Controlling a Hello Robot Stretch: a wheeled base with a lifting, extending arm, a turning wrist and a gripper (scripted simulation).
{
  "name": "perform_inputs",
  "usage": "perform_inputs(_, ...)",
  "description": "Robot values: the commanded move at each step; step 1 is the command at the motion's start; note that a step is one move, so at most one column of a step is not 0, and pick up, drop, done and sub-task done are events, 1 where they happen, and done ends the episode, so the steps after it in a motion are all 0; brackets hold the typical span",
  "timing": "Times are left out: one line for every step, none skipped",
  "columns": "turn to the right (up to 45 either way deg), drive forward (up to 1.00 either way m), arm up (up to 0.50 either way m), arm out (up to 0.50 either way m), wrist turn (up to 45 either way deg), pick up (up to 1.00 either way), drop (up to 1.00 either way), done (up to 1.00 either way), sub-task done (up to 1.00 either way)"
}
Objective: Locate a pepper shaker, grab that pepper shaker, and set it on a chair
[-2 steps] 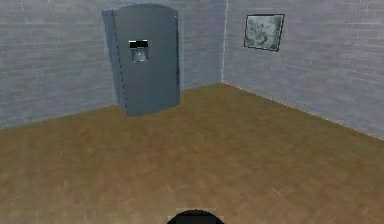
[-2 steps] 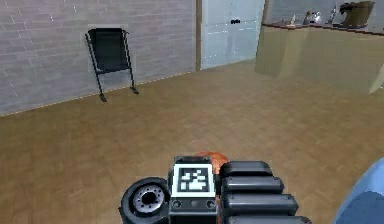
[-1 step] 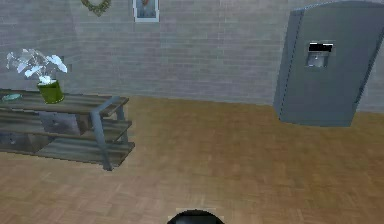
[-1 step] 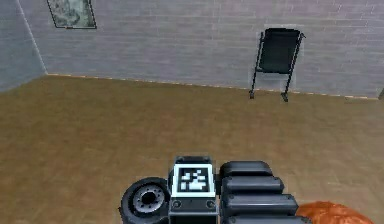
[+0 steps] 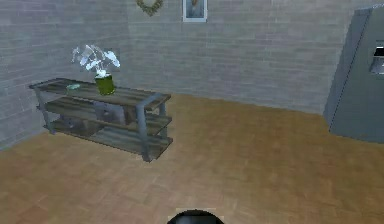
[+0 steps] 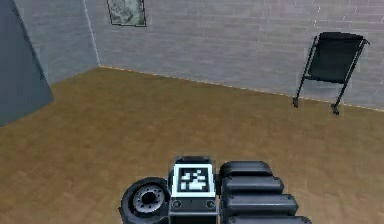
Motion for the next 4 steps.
perform_inputs(-45.0,0.00,0.00,0.00,0.0,0.00,0.00,0.00,0.00)
perform_inputs(-45.0,0.00,0.00,0.00,0.0,0.00,0.00,0.00,0.00)
perform_inputs(-45.0,0.00,0.00,0.00,0.0,0.00,0.00,0.00,0.00)
perform_inputs(-39.0,0.00,0.00,0.00,0.0,0.00,0.00,0.00,0.00)
